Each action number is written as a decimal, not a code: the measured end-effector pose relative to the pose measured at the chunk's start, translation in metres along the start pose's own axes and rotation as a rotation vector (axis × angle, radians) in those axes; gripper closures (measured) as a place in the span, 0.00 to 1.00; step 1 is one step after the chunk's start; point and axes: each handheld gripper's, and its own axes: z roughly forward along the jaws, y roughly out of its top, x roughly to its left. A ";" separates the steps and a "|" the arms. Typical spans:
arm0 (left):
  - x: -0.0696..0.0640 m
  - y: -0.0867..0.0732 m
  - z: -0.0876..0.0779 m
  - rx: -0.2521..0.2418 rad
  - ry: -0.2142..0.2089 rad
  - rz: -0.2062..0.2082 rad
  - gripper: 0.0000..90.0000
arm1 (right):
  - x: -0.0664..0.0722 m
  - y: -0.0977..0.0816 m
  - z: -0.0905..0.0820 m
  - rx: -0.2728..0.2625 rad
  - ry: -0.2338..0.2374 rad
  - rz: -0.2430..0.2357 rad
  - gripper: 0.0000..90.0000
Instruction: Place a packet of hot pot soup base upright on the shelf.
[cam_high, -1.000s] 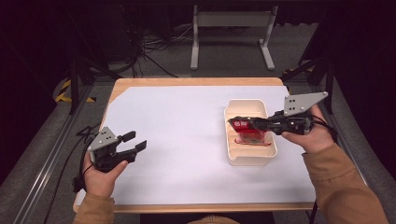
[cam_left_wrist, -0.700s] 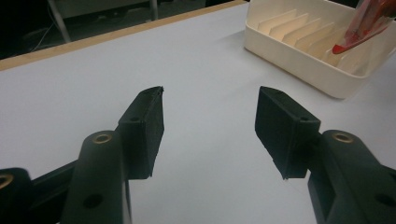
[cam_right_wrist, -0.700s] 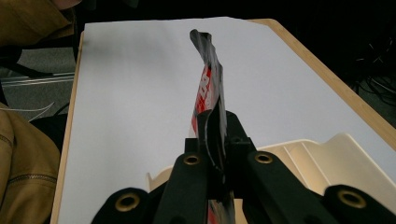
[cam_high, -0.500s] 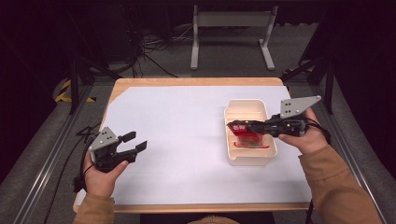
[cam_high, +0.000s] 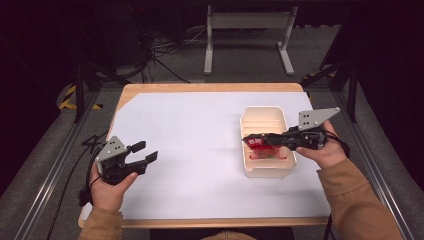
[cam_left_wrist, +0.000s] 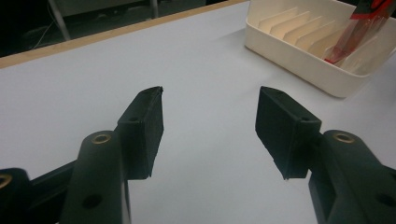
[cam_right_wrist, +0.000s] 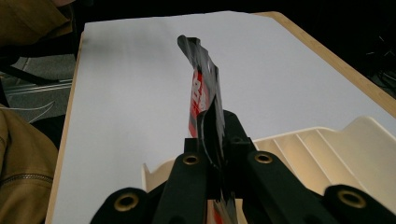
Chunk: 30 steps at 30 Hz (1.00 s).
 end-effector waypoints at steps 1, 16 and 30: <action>0.000 0.000 0.000 0.000 0.001 -0.001 0.48 | 0.000 -0.001 0.000 0.000 0.000 0.003 0.98; 0.000 -0.001 0.001 0.002 0.003 0.001 0.48 | 0.000 -0.019 0.004 -0.008 0.003 0.040 0.97; 0.000 -0.001 0.001 0.002 0.002 -0.004 0.48 | -0.002 -0.034 0.007 0.007 -0.004 0.072 0.97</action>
